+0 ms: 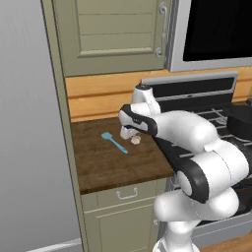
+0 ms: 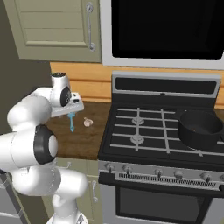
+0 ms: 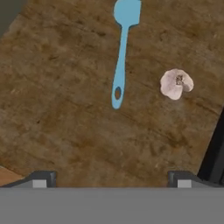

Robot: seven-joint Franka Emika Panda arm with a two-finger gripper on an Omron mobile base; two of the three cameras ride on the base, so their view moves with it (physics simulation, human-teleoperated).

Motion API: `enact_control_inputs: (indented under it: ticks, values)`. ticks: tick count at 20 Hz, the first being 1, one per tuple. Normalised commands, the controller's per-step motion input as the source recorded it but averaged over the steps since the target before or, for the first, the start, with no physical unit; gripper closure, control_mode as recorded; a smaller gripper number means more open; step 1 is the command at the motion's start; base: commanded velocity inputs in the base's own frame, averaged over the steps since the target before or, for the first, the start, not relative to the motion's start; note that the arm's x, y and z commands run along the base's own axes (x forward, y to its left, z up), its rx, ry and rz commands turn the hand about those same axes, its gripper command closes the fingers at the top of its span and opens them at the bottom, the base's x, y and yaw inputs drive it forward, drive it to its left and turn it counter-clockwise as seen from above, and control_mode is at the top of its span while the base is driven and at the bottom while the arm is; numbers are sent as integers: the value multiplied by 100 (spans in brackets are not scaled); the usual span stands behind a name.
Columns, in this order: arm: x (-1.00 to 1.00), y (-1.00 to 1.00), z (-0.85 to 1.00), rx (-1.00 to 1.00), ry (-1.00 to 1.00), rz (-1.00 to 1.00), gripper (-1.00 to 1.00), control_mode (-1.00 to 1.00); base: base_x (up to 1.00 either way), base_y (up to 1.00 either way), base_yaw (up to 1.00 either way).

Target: Put the sweet potato and garlic in the pot. Retrieve the spatula and lightly stir the vegetables in the pot.

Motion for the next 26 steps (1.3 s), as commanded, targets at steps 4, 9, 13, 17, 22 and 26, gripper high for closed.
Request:
enact_control_inputs:
  ticks: [4, 9, 13, 17, 22, 26]
  values:
    - [68, -8, -60, 3, 18, -13, -100, -100, 0, 0, 0]
    - [49, -43, -56, -1, 3, -7, -100, -100, 0, 0, 0]
    - [34, -33, -21, -2, 1, -7, -100, -100, 0, 0, 0]
    - [23, 6, -30, 0, 0, -1, -100, -100, 0, 0, 0]
    - [25, 0, -34, 0, 3, 0, -100, -100, 0, 0, 0]
    - [26, 0, -32, 0, 3, 0, -100, -100, 0, 0, 0]
